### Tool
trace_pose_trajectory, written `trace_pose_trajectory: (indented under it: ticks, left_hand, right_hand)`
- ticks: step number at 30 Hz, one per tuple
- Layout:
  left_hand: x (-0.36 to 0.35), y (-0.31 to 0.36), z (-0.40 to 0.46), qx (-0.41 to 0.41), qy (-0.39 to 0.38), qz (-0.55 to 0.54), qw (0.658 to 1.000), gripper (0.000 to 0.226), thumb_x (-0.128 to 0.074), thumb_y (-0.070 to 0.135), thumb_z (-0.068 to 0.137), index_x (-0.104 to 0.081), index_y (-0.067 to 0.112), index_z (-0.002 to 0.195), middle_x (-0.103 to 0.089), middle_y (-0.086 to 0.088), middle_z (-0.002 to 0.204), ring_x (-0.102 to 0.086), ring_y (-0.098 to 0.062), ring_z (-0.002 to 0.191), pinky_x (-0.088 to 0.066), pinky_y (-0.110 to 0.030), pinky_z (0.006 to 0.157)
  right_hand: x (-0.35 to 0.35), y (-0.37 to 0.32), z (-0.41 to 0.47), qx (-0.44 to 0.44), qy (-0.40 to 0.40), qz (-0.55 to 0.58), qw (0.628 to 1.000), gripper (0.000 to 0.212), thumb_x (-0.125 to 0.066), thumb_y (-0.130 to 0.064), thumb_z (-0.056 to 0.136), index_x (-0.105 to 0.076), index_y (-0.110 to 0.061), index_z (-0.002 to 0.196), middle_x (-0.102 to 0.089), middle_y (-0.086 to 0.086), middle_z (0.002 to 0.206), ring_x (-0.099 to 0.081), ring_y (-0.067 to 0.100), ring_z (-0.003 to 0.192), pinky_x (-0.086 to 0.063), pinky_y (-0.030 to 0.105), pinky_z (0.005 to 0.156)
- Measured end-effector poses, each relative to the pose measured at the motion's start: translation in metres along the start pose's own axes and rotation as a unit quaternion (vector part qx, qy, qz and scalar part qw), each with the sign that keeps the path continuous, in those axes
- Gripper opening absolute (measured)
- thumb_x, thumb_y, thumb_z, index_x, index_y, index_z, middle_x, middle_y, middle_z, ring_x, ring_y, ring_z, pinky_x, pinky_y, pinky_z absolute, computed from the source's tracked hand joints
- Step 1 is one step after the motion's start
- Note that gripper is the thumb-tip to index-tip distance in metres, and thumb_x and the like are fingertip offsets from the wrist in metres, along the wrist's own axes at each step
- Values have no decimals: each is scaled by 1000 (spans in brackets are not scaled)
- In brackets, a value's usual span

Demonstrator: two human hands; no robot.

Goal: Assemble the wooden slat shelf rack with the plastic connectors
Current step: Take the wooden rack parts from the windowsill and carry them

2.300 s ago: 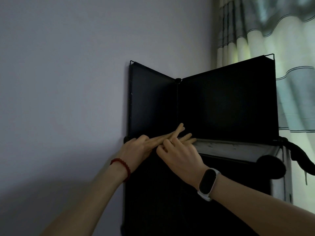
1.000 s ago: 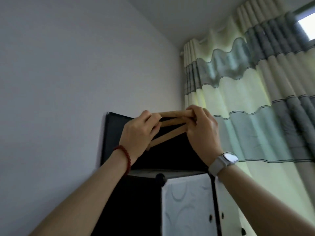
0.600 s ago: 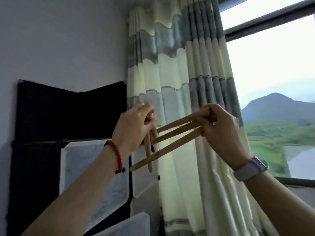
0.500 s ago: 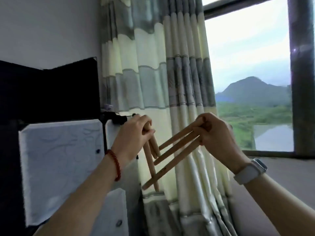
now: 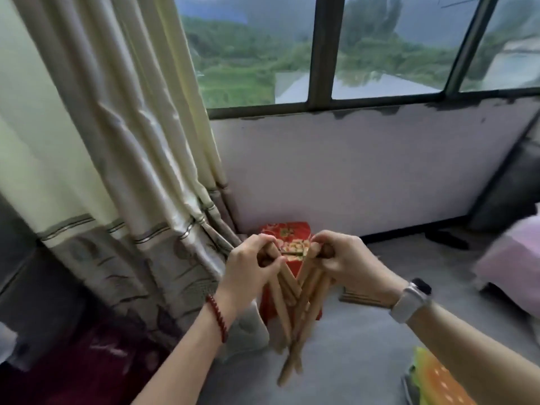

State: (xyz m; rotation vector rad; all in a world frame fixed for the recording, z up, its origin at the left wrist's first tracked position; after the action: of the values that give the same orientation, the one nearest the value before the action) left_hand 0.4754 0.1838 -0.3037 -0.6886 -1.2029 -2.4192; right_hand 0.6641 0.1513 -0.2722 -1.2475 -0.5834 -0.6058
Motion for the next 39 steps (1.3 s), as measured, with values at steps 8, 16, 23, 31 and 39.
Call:
trace_pose_trajectory:
  ticks: [8,16,23,31,39]
  left_hand:
    - [-126,-65,50,-69,-153,-3,986,27,-74,9,69,-56,21,85,-54,9,77,-51,-4,66,-45,-14,64]
    - [-238,-103,122,-44,-252,32,966,9,-66,7,80,-58,8,84,-55,-2,84,-57,-25,71,-51,-37,68]
    - [-358,-107,177,-59,-339,35,938,10,-64,11,82,-58,6,88,-48,-1,81,-56,-27,69,-47,-35,65]
    - [-539,-110,259,-18,-381,73,921,10,-61,15,85,-56,10,92,-49,2,87,-58,-27,72,-48,-35,66]
    - [-689,-102,361,-38,-365,65,928,12,-60,16,89,-51,10,85,-57,-5,91,-59,-26,61,-50,-37,51]
  right_hand:
    - [0,139,23,-139,57,-102,983,14,-62,-8,83,-54,-19,85,-56,-10,74,-54,15,70,-46,31,68]
    - [25,241,32,-268,109,-183,940,8,-62,-8,84,-60,-9,92,-63,6,89,-59,27,88,-40,32,75]
    - [76,348,51,-351,94,-192,912,21,-63,-12,84,-45,-23,81,-56,3,79,-58,33,85,-35,31,68]
    - [141,527,124,-391,63,-146,907,18,-62,-13,84,-46,-20,78,-55,2,77,-57,31,83,-43,37,70]
    - [203,670,211,-401,35,-164,901,21,-56,-8,84,-41,-19,76,-47,-3,77,-53,27,85,-28,31,64]
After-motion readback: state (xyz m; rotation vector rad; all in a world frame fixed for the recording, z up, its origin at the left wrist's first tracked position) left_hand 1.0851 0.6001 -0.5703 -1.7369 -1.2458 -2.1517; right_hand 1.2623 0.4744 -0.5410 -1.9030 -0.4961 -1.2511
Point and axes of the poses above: each hand's wrist, its own z-axis towards the middle knuckle, its own x-axis out of the back of the hand, y = z × x, the point moved 1 cm from there along z, towards the middle knuckle
